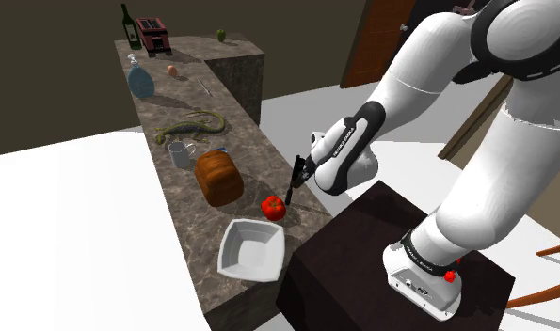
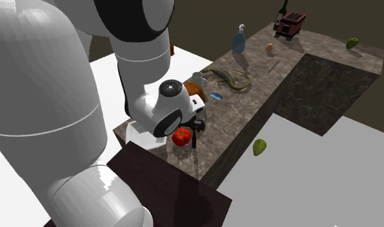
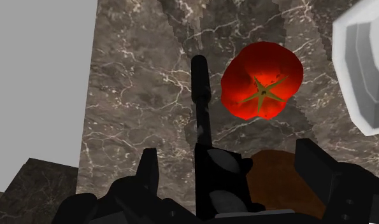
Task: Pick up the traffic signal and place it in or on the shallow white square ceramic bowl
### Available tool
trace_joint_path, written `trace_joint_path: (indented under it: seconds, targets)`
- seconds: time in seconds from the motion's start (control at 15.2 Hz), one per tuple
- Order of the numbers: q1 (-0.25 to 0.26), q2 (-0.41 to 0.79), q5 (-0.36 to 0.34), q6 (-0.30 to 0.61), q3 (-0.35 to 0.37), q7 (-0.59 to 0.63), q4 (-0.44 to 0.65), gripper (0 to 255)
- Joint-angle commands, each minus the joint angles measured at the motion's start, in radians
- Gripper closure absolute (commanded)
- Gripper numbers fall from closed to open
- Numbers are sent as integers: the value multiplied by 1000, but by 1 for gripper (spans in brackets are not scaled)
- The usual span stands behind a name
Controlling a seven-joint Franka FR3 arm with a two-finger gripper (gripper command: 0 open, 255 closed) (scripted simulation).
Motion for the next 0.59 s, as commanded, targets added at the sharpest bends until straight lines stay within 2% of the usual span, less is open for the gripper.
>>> trace_joint_path:
  seconds: [0.0,0.46,0.53]
  targets:
    - [6,42,1,26,-7,-5,17,0]
    - [6,42,1,26,-7,-5,17,0]
    - [6,42,1,26,-7,-5,17,255]
